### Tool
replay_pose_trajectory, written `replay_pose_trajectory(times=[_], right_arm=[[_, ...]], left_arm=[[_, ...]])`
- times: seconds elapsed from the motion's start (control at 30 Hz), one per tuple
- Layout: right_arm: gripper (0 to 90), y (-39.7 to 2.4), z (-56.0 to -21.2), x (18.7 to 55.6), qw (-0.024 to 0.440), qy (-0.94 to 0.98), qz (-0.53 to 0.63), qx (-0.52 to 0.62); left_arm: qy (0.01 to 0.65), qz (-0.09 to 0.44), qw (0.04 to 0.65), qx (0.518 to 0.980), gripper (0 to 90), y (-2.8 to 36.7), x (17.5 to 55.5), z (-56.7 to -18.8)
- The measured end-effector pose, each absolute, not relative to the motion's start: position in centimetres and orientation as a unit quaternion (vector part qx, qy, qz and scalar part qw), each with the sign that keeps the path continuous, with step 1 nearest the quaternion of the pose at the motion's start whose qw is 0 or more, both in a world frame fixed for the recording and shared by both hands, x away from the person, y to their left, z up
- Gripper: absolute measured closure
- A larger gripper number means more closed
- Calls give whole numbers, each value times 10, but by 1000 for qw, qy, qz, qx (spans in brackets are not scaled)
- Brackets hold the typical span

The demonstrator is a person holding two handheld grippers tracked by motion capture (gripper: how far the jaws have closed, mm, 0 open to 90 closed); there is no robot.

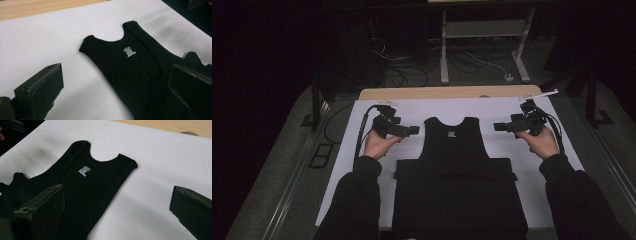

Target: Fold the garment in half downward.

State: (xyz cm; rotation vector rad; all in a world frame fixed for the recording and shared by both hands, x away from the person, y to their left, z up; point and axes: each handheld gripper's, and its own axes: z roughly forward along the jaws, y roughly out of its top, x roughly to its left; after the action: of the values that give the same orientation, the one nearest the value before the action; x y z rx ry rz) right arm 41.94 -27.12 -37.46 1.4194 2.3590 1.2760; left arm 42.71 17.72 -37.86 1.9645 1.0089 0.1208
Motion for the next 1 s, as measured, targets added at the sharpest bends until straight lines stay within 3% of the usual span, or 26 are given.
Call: replay_pose_trajectory(times=[1.0], right_arm=[[0, -252, -401, 434, 33, 780, 414, 469]], left_arm=[[410, 23, 437, 800, 0, 157, 440, -409]])
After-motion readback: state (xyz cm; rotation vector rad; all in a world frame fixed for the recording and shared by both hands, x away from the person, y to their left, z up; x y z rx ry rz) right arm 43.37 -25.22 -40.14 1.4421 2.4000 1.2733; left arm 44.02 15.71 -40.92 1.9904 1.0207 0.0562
